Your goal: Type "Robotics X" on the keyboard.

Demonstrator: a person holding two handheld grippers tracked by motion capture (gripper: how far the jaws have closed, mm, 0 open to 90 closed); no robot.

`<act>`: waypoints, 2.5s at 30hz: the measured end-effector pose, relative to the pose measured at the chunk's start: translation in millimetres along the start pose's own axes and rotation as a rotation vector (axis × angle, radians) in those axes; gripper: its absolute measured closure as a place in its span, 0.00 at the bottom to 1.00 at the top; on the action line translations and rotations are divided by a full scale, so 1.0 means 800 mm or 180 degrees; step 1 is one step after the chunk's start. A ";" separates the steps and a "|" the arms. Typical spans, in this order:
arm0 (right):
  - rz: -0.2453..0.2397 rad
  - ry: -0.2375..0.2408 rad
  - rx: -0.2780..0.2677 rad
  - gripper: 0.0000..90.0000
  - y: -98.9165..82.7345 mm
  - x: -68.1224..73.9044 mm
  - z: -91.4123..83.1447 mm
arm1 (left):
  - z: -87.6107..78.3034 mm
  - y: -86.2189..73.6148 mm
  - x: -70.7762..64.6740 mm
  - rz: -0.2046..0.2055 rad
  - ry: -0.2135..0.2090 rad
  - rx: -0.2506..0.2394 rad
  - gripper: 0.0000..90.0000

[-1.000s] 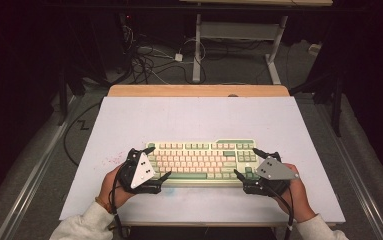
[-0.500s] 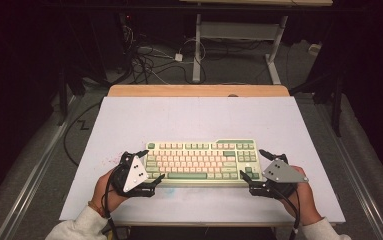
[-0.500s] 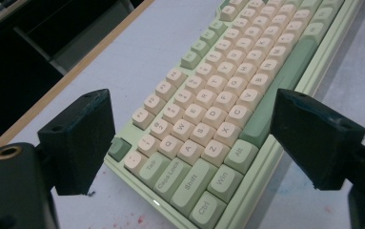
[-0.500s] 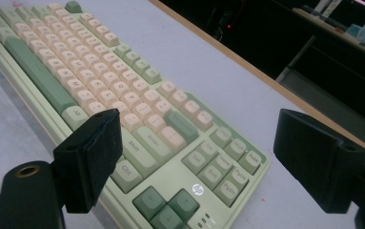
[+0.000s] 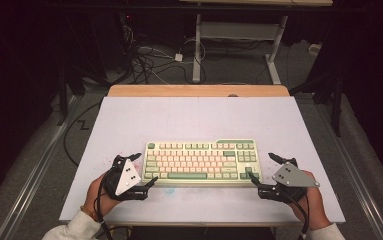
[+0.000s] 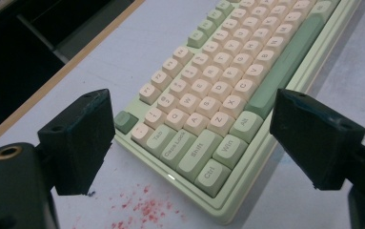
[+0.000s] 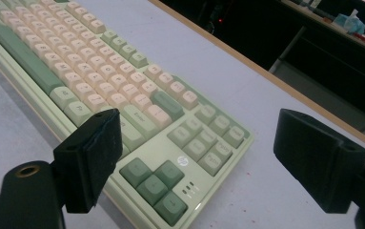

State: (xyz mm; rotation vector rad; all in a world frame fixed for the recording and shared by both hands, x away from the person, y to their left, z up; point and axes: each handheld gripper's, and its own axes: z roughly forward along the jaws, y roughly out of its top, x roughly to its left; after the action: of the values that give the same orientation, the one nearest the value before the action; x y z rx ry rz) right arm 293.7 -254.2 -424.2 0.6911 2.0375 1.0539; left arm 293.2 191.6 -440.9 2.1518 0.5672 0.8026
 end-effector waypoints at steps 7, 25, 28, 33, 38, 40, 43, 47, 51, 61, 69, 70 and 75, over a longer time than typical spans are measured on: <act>0.0020 -0.0032 0.0014 0.19 -0.011 -0.003 -0.006 | -0.004 -0.013 0.003 -0.0067 0.0021 0.0074 0.16; 0.0295 -0.0187 0.0159 0.18 -0.056 -0.026 -0.014 | -0.009 -0.052 0.015 -0.0218 0.0038 0.0257 0.16; 0.0343 -0.0205 0.0203 0.18 -0.064 -0.029 -0.014 | -0.010 -0.058 0.015 -0.0242 0.0042 0.0297 0.16; 0.0352 -0.0182 0.0259 0.18 -0.071 -0.029 -0.011 | -0.011 -0.064 0.016 -0.0284 0.0027 0.0334 0.16; 0.0323 -0.0172 0.0225 0.18 -0.068 -0.029 -0.010 | -0.011 -0.062 0.015 -0.0274 0.0019 0.0277 0.16; 0.0291 -0.0167 0.0212 0.18 -0.066 -0.028 -0.010 | -0.011 -0.064 0.014 -0.0256 0.0017 0.0287 0.16; 0.0290 -0.0167 0.0196 0.18 -0.064 -0.027 -0.009 | -0.013 -0.064 0.015 -0.0274 0.0018 0.0248 0.16; 0.0255 -0.0138 0.0193 0.18 -0.062 -0.024 -0.008 | -0.016 -0.064 0.014 -0.0265 0.0020 0.0224 0.16; 0.0256 -0.0133 0.0190 0.18 -0.061 -0.023 -0.007 | -0.014 -0.063 0.014 -0.0257 0.0000 0.0232 0.16; 0.0241 -0.0109 0.0190 0.18 -0.061 -0.022 -0.007 | -0.010 -0.062 0.010 -0.0224 -0.0031 0.0276 0.16; 0.0224 -0.0093 0.0201 0.18 -0.061 -0.019 -0.005 | -0.009 -0.062 0.010 -0.0226 -0.0040 0.0277 0.16; 0.0230 -0.0092 0.0205 0.18 -0.060 -0.019 -0.005 | -0.009 -0.062 0.010 -0.0213 -0.0042 0.0283 0.16; 0.0217 -0.0099 0.0196 0.18 -0.060 -0.019 -0.005 | -0.010 -0.061 0.009 -0.0205 -0.0044 0.0285 0.16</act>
State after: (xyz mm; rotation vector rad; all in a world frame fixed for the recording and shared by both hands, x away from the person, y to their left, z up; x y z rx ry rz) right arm 293.1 -292.4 -457.7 0.8088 2.0394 1.0161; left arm 286.2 230.1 -472.2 2.2068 0.6733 0.7394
